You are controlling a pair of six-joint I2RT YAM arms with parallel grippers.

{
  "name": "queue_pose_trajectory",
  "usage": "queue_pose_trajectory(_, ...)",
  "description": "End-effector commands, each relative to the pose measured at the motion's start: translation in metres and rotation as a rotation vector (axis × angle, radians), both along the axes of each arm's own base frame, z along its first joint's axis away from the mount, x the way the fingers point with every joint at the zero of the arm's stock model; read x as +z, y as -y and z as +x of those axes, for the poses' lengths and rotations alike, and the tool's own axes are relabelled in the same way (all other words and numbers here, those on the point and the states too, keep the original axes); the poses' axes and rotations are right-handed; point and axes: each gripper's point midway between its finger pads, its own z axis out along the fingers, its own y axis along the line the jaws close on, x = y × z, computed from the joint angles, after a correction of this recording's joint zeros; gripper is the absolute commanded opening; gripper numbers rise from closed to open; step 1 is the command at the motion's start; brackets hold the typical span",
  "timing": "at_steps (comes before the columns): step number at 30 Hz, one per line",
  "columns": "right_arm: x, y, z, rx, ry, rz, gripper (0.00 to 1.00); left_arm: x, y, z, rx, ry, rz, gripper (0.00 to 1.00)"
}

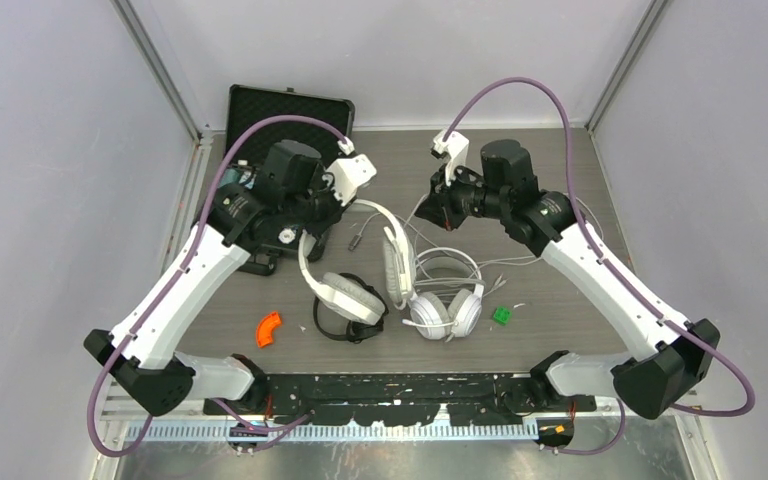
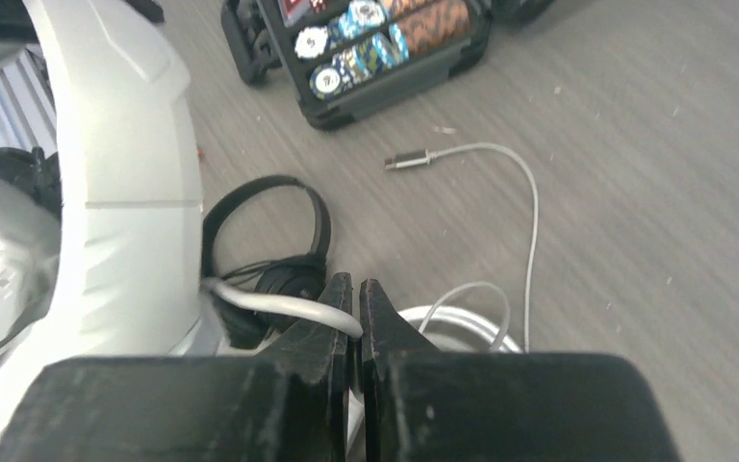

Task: Wrap the headphones
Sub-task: Wrap the headphones cable around the headphones.

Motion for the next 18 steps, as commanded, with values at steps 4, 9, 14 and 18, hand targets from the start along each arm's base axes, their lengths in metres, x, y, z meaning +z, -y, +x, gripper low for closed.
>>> queue_pose_trajectory(4, 0.025, 0.0, -0.003, -0.076, -0.151, 0.05, 0.0, 0.011, -0.025, 0.009, 0.08, 0.138, 0.096, 0.0)
queue_pose_trajectory(9, 0.038, -0.014, -0.006, -0.044, -0.232, 0.107, 0.0, 0.011, -0.032, 0.02, 0.123, 0.19, 0.158, 0.0)
queue_pose_trajectory(14, 0.05, -0.02, -0.016, -0.005, -0.297, 0.136, 0.0, 0.013, -0.048, 0.032, 0.201, 0.242, 0.244, 0.0)
queue_pose_trajectory(18, 0.055, -0.022, -0.022, 0.011, -0.335, 0.157, 0.0, 0.017, -0.053, 0.038, 0.245, 0.27, 0.259, 0.0)
